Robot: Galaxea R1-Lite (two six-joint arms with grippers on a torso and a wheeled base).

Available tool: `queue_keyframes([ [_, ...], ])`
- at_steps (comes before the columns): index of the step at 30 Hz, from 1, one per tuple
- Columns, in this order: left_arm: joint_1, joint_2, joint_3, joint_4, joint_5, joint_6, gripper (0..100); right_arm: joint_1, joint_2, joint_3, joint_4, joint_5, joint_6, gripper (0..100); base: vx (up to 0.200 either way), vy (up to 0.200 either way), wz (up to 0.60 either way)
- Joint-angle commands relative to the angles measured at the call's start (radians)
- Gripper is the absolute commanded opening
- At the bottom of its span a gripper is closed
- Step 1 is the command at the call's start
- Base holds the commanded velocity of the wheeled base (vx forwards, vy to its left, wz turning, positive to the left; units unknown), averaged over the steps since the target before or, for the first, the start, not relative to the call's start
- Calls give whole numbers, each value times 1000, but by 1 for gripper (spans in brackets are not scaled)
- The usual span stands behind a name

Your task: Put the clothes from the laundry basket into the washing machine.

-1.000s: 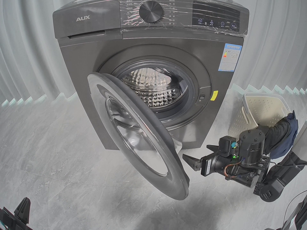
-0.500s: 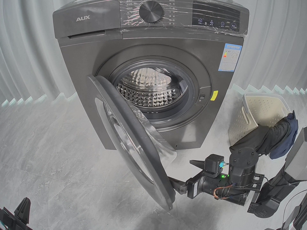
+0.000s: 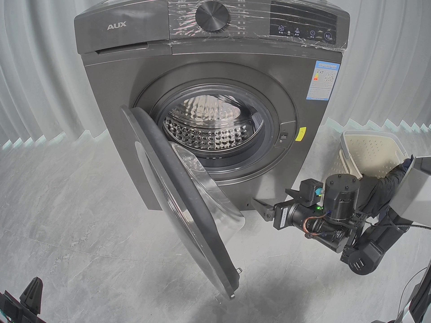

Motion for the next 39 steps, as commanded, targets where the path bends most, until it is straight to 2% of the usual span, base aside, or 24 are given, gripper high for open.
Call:
queue_keyframes([
  [1, 0, -18, 16, 0, 0, 0, 0, -50, 95, -58, -1, -1, -21, 100, 0, 0, 0],
  [10, 0, -18, 16, 0, 2, -1, 0, -35, 155, -82, -12, 1, -33, 100, 0, 0, 0],
  [22, 0, -18, 16, 0, 0, -1, 0, 96, 183, -64, -22, -1, -18, 100, 0, 0, 0],
  [28, 0, -18, 16, 0, 0, -1, 0, 154, 186, -33, -79, 1, -10, 100, 0, 0, 0],
  [32, 0, -18, 16, 0, 0, -1, 0, 136, 183, -44, -75, -1, -10, 100, 0, 0, 0],
  [35, 0, -18, 16, 0, 0, -1, 0, 96, 181, -72, -67, 7, -13, 100, 0, 0, 0],
  [38, 0, -18, 16, 0, 0, -1, 0, 38, 189, -122, -55, 33, -18, 100, -67, 0, 0],
  [39, 0, -18, 16, 0, 0, -1, 0, 5, 195, -139, -39, 58, -21, 100, -200, 0, 0],
])
